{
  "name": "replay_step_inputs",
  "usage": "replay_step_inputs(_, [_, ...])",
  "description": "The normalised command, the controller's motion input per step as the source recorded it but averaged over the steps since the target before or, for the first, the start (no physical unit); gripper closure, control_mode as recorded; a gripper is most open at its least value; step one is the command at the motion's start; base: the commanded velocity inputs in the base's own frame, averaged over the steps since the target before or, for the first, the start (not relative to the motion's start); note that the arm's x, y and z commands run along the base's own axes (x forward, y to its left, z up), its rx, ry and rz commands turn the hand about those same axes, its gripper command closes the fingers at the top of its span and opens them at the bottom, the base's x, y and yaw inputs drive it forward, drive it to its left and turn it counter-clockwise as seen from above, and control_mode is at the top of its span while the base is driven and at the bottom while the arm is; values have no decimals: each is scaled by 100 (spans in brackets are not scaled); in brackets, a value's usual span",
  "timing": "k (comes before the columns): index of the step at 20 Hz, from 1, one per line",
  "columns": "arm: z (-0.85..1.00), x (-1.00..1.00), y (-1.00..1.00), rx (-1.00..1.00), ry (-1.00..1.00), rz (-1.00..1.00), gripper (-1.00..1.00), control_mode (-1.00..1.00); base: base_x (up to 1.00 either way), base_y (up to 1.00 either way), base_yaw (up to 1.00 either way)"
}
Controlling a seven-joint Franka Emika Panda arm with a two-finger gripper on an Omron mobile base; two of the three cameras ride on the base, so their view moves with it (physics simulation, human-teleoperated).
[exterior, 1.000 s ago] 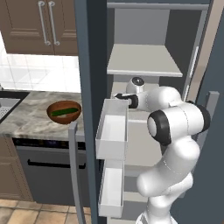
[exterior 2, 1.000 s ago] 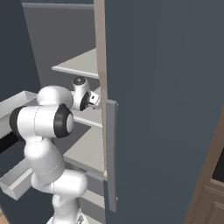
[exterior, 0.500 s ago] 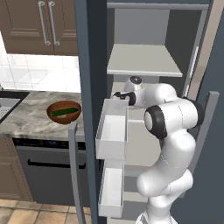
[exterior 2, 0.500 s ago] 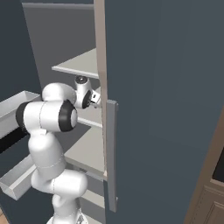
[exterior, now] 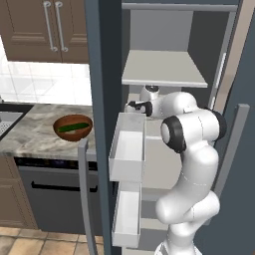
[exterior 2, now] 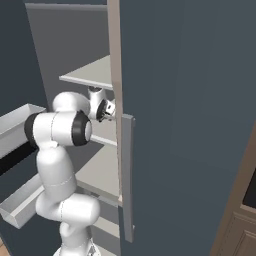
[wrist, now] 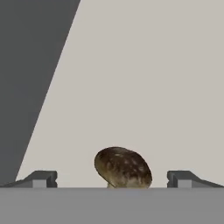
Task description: Take the garlic, mushroom, and cucumber from the freezer and place them in the bowl on the counter.
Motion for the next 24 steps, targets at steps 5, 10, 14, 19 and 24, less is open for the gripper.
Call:
replay_step_inputs(5, [-37, 20, 0, 0, 3, 0, -100, -100, 0, 0, 0])
replay_step_inputs(10, [-52, 0, 0, 0, 1, 0, 100, -100, 0, 0, 0])
replay_step_inputs(14, [-64, -17, 0, 0, 0, 0, 100, -100, 0, 0, 0])
replay_step_inputs(19, [-66, -39, 3, 0, 0, 0, 100, -100, 0, 0, 0])
replay_step_inputs(24, [-56, -35, 11, 0, 0, 0, 100, -100, 0, 0, 0])
